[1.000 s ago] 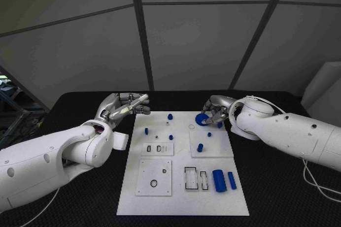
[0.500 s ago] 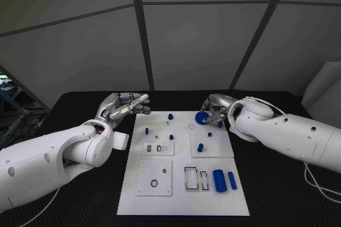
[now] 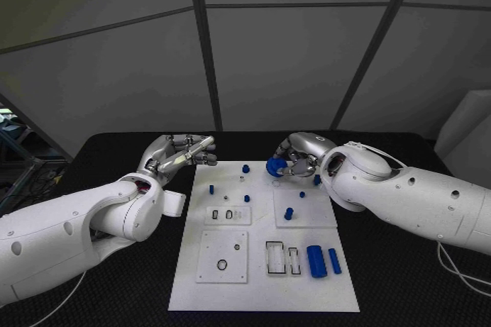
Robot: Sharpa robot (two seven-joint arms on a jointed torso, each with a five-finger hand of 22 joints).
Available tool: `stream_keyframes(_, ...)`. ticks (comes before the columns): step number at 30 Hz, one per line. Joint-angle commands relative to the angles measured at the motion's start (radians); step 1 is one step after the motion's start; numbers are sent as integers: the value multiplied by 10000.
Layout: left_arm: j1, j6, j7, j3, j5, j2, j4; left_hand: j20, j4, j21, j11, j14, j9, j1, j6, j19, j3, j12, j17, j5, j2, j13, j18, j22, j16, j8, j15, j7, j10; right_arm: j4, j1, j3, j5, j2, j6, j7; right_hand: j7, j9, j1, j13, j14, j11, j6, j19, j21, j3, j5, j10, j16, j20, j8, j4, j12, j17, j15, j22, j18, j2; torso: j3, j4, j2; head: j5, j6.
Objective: Assemble the parts on the task board
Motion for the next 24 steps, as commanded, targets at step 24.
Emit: stream_keyframes(24,14,125,8,8,-16,126,-30,37,11,50,13,-57,-13,-36,-20,23,-62,-69,19,-54,99,-8,96,11,-33,-68,-3,65,-41,-1178,-28,-467,-703,2242,-241,-101,-280,3,-253,-16,758,27,830,56,44,372,59,38,31,-32,-182,173,-48,1336,-64,17,-95,-97,-6,35,26,47,-82)
